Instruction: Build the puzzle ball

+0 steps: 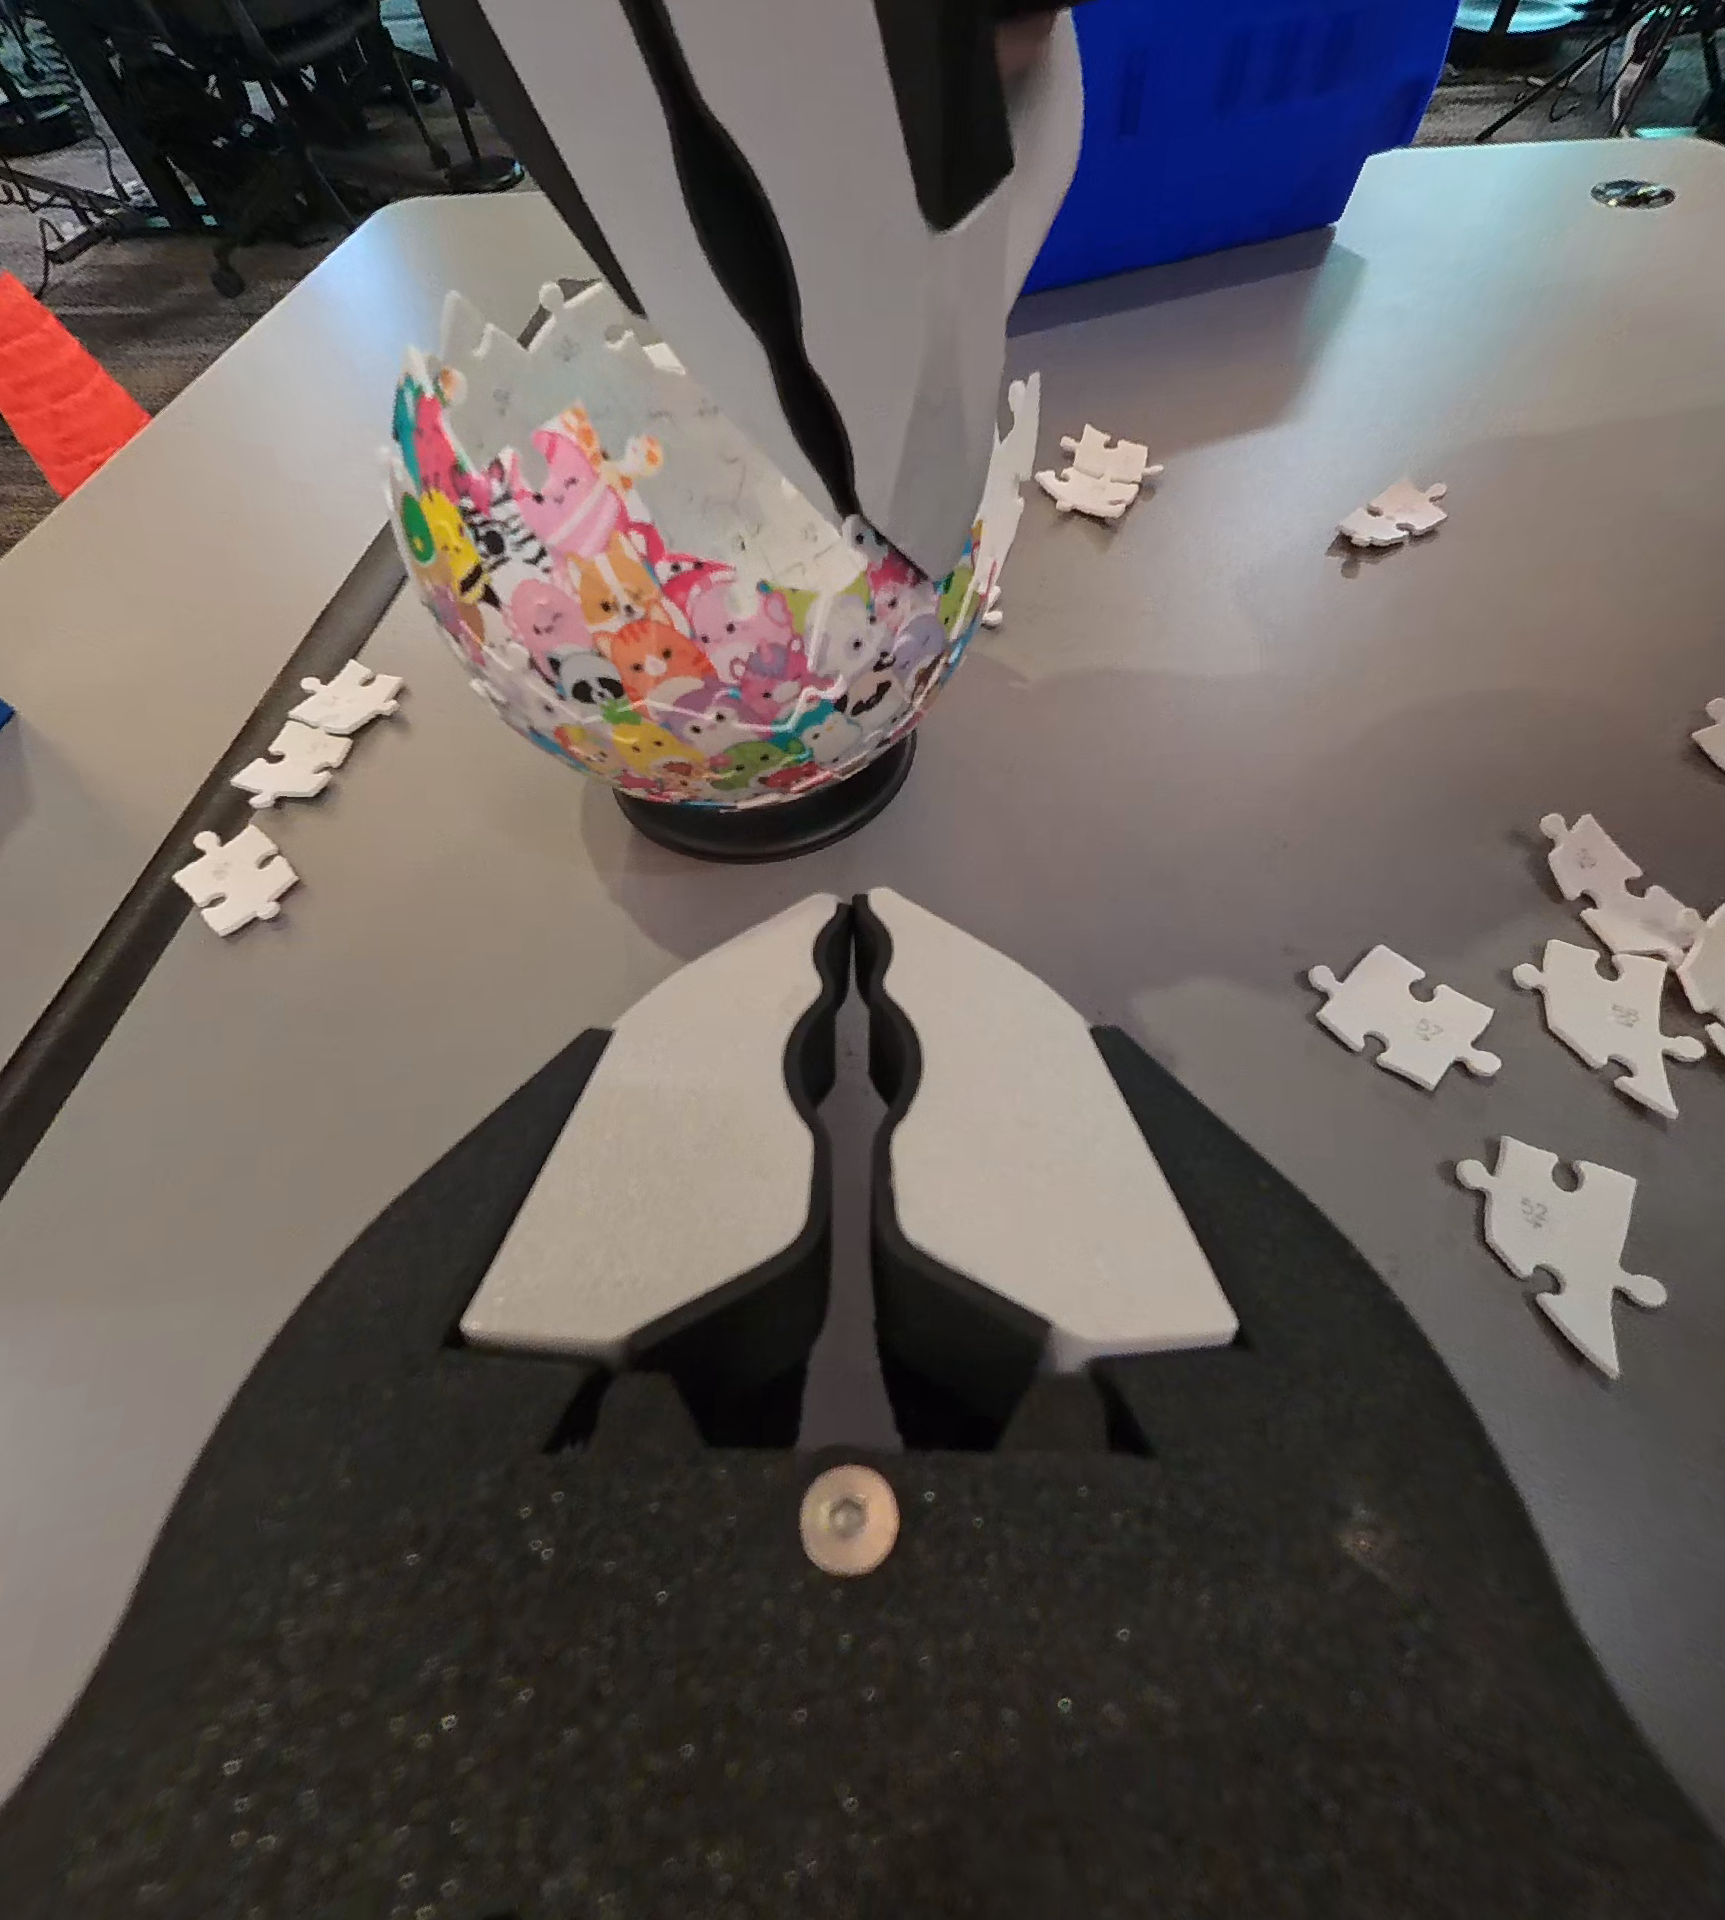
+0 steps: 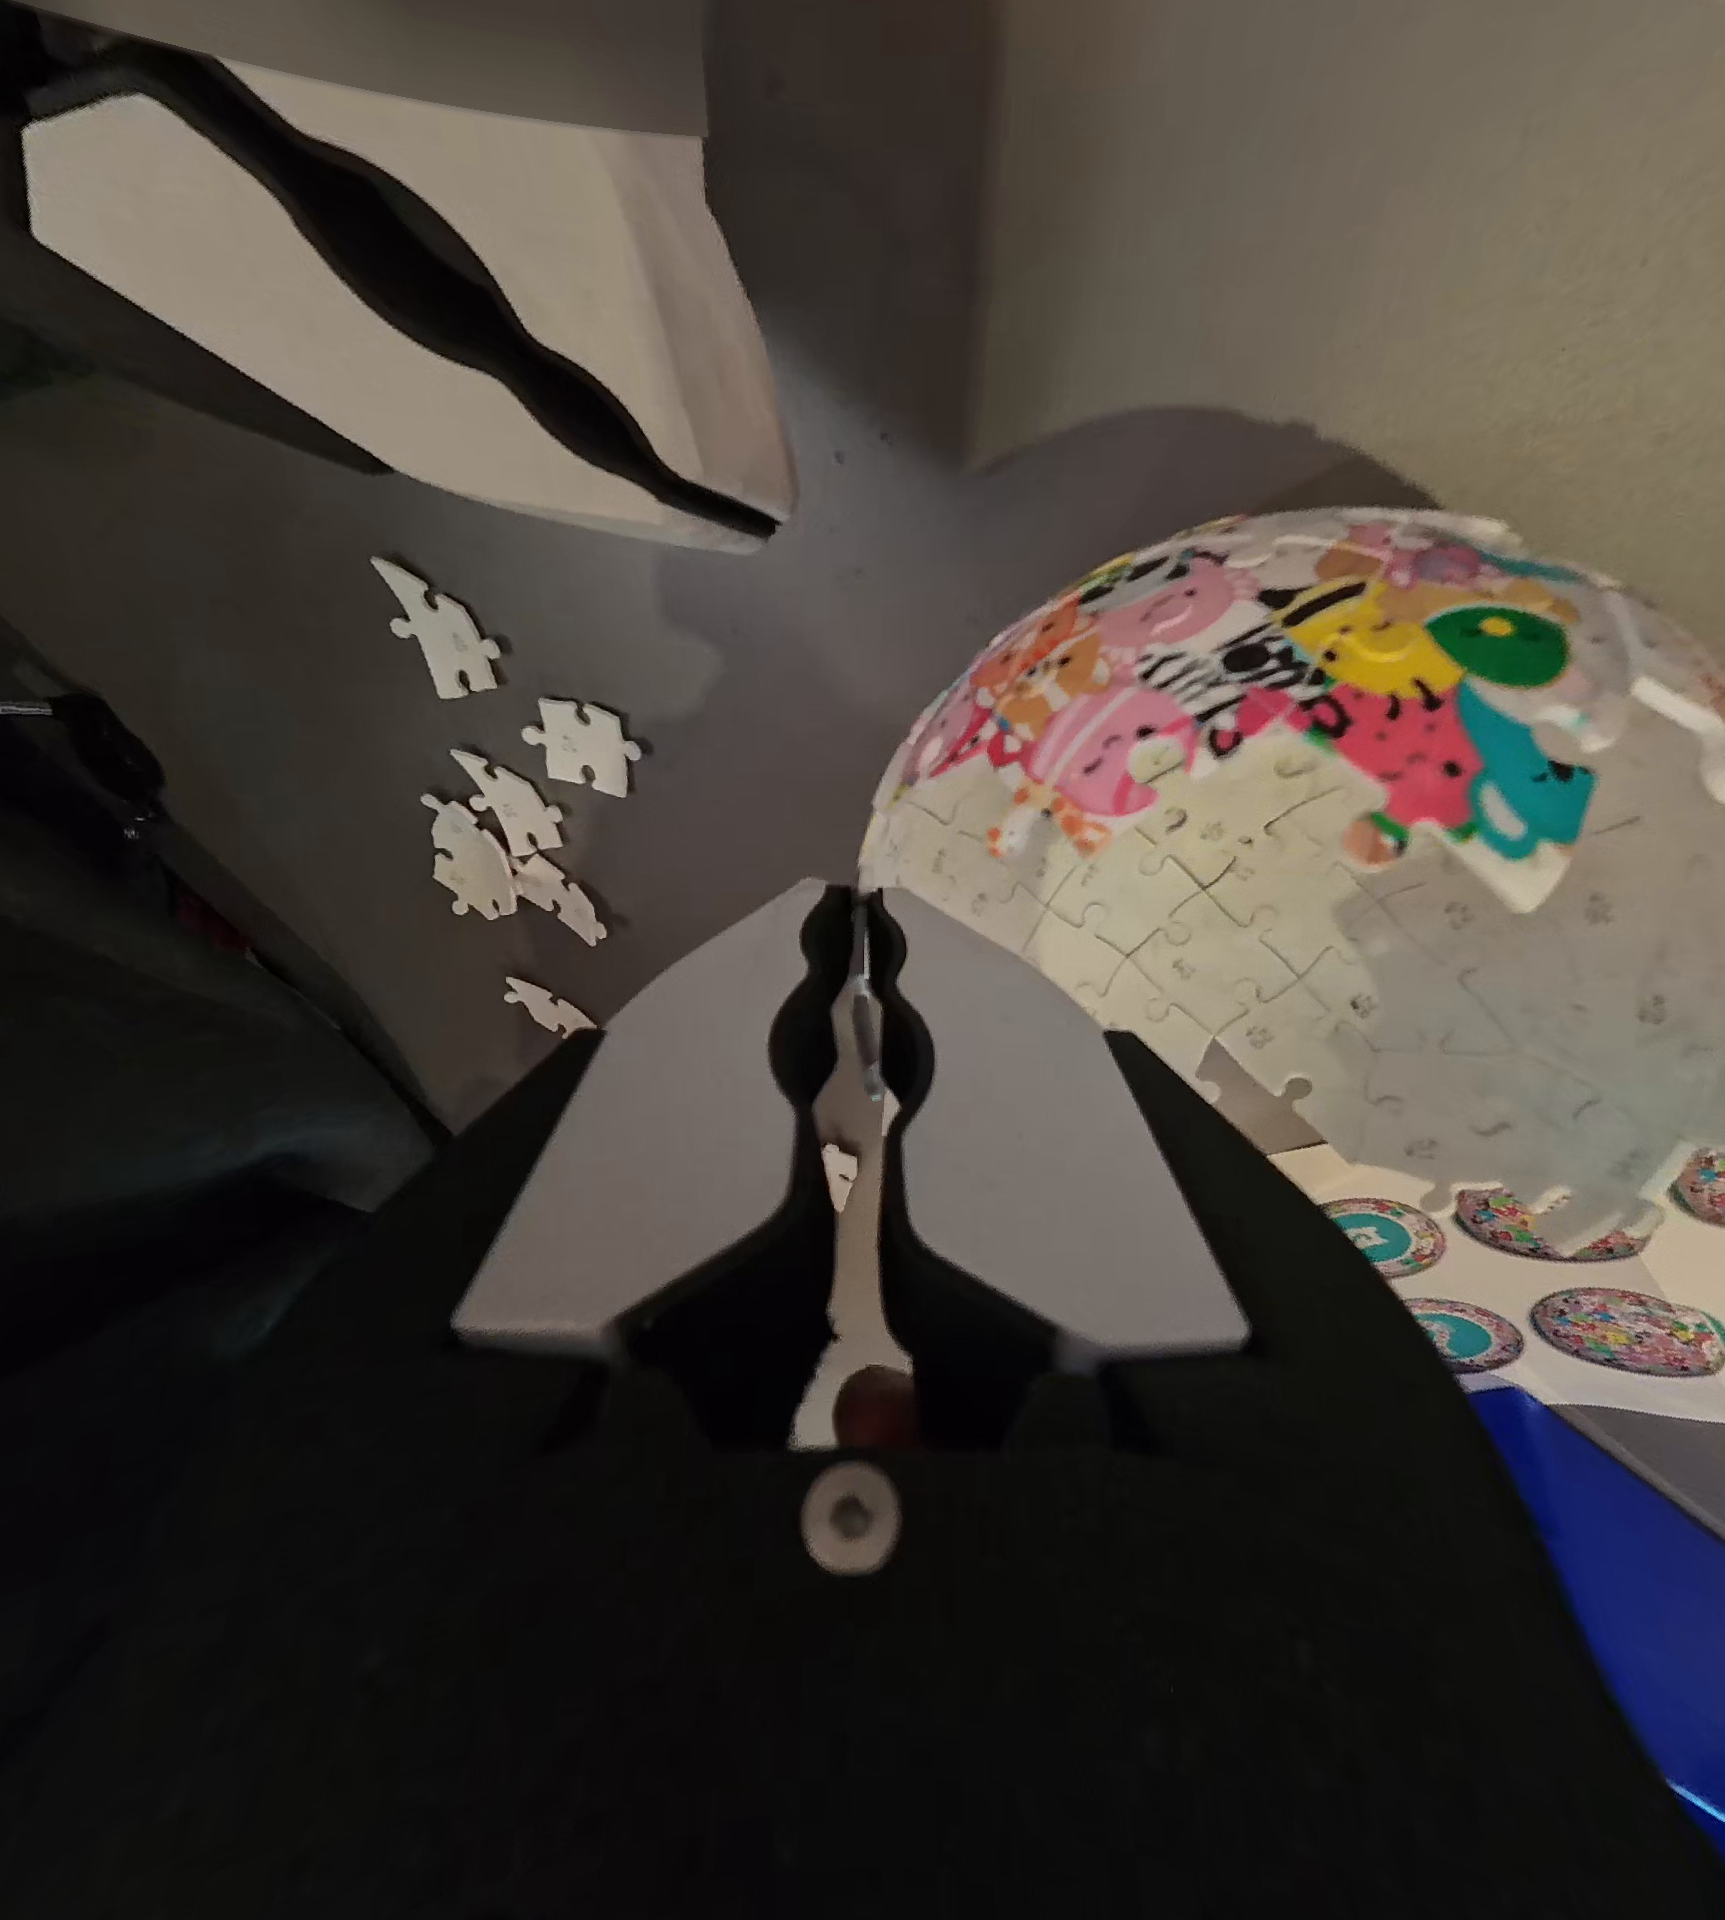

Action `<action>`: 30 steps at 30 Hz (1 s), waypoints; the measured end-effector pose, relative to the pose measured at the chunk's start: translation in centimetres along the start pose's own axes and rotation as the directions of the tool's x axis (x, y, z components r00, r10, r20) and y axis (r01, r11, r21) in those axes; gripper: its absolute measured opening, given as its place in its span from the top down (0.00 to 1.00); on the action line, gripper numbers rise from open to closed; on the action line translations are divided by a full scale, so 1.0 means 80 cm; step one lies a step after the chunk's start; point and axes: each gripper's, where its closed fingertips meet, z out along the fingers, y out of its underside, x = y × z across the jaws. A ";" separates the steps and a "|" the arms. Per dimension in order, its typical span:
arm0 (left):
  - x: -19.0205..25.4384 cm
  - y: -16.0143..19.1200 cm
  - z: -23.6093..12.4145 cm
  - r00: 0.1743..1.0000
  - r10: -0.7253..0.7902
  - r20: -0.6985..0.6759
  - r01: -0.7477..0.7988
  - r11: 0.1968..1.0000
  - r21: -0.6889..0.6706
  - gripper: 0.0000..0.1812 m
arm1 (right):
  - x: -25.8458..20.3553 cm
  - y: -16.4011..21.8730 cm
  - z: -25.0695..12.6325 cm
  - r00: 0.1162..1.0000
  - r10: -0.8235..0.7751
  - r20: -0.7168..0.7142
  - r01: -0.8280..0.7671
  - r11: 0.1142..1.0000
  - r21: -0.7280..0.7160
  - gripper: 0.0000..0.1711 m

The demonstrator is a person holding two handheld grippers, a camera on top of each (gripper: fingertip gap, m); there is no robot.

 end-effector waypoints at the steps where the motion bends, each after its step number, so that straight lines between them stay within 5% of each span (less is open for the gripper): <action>1: 0.000 0.000 0.000 1.000 0.000 -0.001 0.000 1.000 0.000 1.00 | -0.001 0.000 0.000 1.000 -0.003 -0.001 0.003 1.000 0.001 0.98; 11: 0.000 0.001 0.000 1.000 0.003 0.000 -0.003 1.000 -0.005 1.00 | -0.003 0.007 -0.019 0.998 0.006 -0.058 -0.003 0.998 0.059 0.88; 16: -0.002 -0.001 -0.003 1.000 -0.006 0.009 0.006 1.000 0.012 1.00 | -0.013 0.024 -0.072 0.975 -0.011 -0.220 0.083 0.943 0.322 0.88; 23: -0.010 -0.006 -0.013 0.996 -0.095 0.005 0.094 0.994 0.057 0.94 | -0.030 0.103 -0.060 0.896 0.046 -0.443 0.353 0.531 0.770 0.82; 27: -0.025 -0.006 -0.026 0.983 -0.181 0.033 0.177 0.979 0.098 0.92 | -0.033 0.134 -0.036 0.924 0.122 -0.363 0.314 0.301 0.900 0.80; 30: -0.048 -0.003 -0.031 0.957 -0.285 0.055 0.277 0.953 0.121 0.90 | -0.021 0.150 -0.028 0.934 0.108 -0.341 0.300 0.283 0.911 0.77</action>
